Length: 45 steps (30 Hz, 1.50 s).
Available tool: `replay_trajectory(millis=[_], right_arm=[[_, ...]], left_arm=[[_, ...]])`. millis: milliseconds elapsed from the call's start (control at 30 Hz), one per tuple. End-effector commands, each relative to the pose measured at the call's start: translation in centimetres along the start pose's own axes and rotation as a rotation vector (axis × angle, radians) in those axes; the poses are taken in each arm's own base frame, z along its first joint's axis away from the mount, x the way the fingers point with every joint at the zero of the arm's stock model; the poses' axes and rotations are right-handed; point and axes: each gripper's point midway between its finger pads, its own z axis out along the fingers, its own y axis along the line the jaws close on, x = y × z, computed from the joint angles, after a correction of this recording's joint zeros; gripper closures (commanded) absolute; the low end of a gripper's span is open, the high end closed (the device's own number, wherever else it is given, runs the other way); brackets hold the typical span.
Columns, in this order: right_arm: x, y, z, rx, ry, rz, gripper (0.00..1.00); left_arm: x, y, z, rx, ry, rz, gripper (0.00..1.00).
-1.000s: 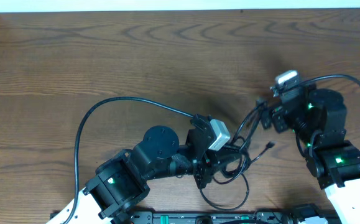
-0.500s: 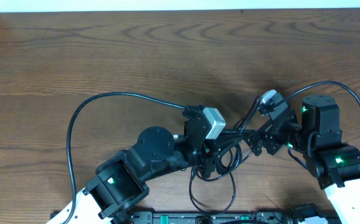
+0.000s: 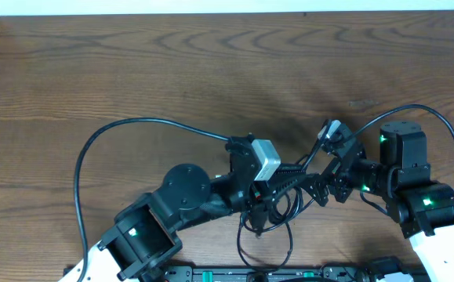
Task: Untangle cables
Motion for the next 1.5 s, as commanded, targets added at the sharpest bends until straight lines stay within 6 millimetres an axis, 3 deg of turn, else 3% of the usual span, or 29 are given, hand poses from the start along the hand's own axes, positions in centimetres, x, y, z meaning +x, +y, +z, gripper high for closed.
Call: replay_trajectory(millis=[0,200,300,500,867,1000,1133,1333,1467], right_arm=[[-1.0,1.2,-0.2,-0.067,-0.040,-0.039,0.01],[-2.2,0.9,-0.3,-0.052,-0.084,-0.079,0.01],[-3.0,-1.2,-0.3,0.068,-0.101,-0.115,0.01],[-4.2,-7.4,-2.0,0.437,-0.101,-0.146,0.01],[-5.6,-13.3,-6.8,0.862,-0.156,-0.050,0.01],[-7.2,-13.4,-7.4,0.880,-0.233,-0.049,0.04],[-9.1,-13.1,-7.8,0.872,-0.313,-0.076,0.21],[-12.3,-12.8,-9.4,0.897,-0.455,-0.120,0.02],[-13.2,-12.2,-9.4,0.867,-0.491,-0.142,0.01]], left_arm=[[-1.3,-1.5,-0.6,0.062,-0.035,0.034,0.93],[-1.4,-2.1,-0.7,0.093,-0.038,0.029,0.93],[-1.7,-2.7,-0.8,0.126,-0.046,0.031,0.93],[-1.9,-3.4,-0.9,0.167,-0.052,0.033,0.92],[-1.8,-4.0,-1.0,0.201,-0.044,0.019,0.93],[-1.3,-3.8,-0.8,0.193,-0.022,0.001,0.92],[-0.7,-3.5,-0.5,0.187,0.004,-0.049,0.92],[-0.1,-4.1,-0.5,0.228,0.034,-0.058,0.93],[-0.1,-4.1,-0.5,0.228,0.034,-0.060,0.92]])
